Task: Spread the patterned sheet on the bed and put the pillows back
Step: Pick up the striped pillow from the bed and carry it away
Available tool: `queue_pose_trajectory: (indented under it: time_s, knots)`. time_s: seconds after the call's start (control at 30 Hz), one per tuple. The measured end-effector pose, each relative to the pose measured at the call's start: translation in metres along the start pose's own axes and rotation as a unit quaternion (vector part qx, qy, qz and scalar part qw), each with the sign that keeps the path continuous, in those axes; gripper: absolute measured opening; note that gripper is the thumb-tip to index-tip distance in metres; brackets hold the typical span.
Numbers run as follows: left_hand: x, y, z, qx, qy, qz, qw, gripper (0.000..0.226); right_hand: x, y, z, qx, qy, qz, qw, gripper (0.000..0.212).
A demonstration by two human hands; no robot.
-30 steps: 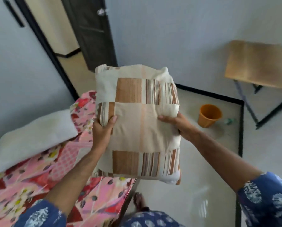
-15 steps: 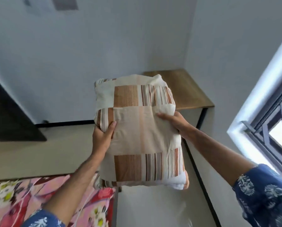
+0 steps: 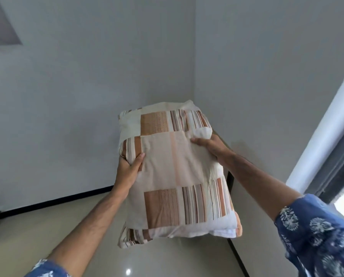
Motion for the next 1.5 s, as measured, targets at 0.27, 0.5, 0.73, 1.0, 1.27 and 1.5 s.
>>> queue_pose_trajectory:
  time_s: [0.27,0.5,0.73,1.0,1.27,1.5]
  knots:
    - [-0.015,0.092,0.153,-0.048,-0.048,-0.010,0.998,0.053,-0.014,-0.068,0.180,0.008,0.019,-0.012,1.000,0.041]
    - [-0.054,0.146,0.264,-0.086,-0.053,0.001,0.995,0.047,-0.003,-0.102,0.310,0.066,-0.005,-0.065,0.996,0.053]
    - [-0.103,0.200,0.370,-0.166,-0.119,0.018,0.979,0.036,-0.025,-0.125,0.421,0.143,-0.027,-0.352,0.925,0.056]
    - [-0.194,0.254,0.441,-0.203,-0.159,0.108,0.960,0.094,0.063,-0.097,0.460,-0.005,0.030,-0.610,0.791,0.081]
    - [-0.198,0.298,0.403,-0.294,-0.028,0.422,0.857,0.088,0.140,-0.097,0.456,-0.002,0.002,-0.622,0.783,0.084]
    - [-0.189,0.280,0.375,-0.207,-0.001,0.521,0.828,0.087,0.123,-0.064,0.462,-0.067,-0.123,-0.605,0.784,0.082]
Point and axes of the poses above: each hand's wrist, its own z-axis towards the middle knuckle, its own y-axis out of the palm, x = y × z, the point moved 4 cm from there along z, towards the middle knuckle
